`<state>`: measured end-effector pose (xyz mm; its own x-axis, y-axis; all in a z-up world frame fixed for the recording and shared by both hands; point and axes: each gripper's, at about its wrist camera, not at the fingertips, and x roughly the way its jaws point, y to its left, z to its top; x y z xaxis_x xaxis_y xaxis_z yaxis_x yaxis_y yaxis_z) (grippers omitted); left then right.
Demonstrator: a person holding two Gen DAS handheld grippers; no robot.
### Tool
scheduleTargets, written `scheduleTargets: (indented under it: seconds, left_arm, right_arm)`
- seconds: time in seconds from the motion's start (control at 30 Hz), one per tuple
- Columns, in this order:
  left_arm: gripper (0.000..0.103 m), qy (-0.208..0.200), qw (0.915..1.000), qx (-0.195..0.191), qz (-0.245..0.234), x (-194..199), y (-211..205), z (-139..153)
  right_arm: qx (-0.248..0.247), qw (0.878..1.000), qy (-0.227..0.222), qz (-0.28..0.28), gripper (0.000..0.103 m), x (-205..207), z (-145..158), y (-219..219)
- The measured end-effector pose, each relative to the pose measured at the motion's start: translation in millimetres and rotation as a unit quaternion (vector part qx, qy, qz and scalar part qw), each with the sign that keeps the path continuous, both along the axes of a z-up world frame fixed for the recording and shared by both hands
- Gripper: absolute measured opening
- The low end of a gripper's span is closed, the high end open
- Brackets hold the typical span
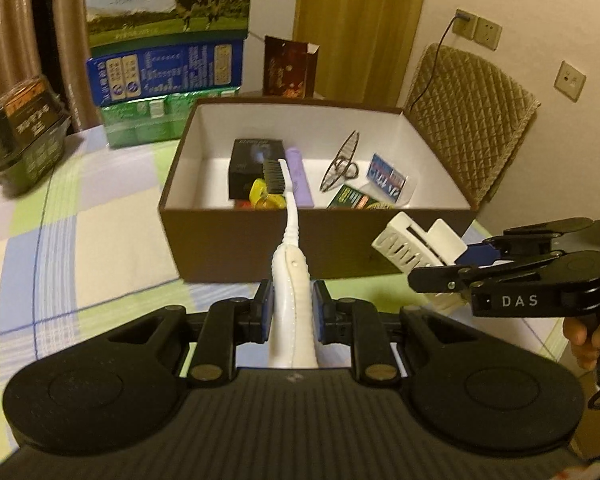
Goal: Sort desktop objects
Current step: 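Lift and carry the toothbrush with left tool while right carries the claw clip to the box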
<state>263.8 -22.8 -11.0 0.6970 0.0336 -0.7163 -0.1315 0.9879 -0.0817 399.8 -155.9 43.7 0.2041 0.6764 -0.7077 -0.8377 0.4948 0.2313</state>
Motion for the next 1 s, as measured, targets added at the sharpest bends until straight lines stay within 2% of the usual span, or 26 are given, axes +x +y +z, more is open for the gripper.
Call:
scheduleTargets:
  seconds: [0.27,0.63,0.83,1.0]
  left_arm:
    - [0.016,-0.015,0.9996,-0.013,-0.020,27.1,5.8,4.1]
    - [0.016,-0.029,0.9984,-0.028,-0.040,81.5,11.6,10.6]
    - [0.016,-0.028,0.9979,-0.036,-0.046,124.8,15.2,10.5]
    - [0.016,-0.011,0.9979,-0.043,-0.047,161.0,19.0,-0.8]
  right_arm:
    - [0.010,1.000,-0.001,-0.019,0.038,18.2,12.5,6.5]
    - [0.039,0.997,0.006,-0.067,0.038,71.2,34.0,16.4]
    - [0.034,0.995,0.009,-0.097,0.038,110.4,34.6,32.1]
    - [0.014,0.993,0.017,-0.118,0.038,138.3,22.6,45.8]
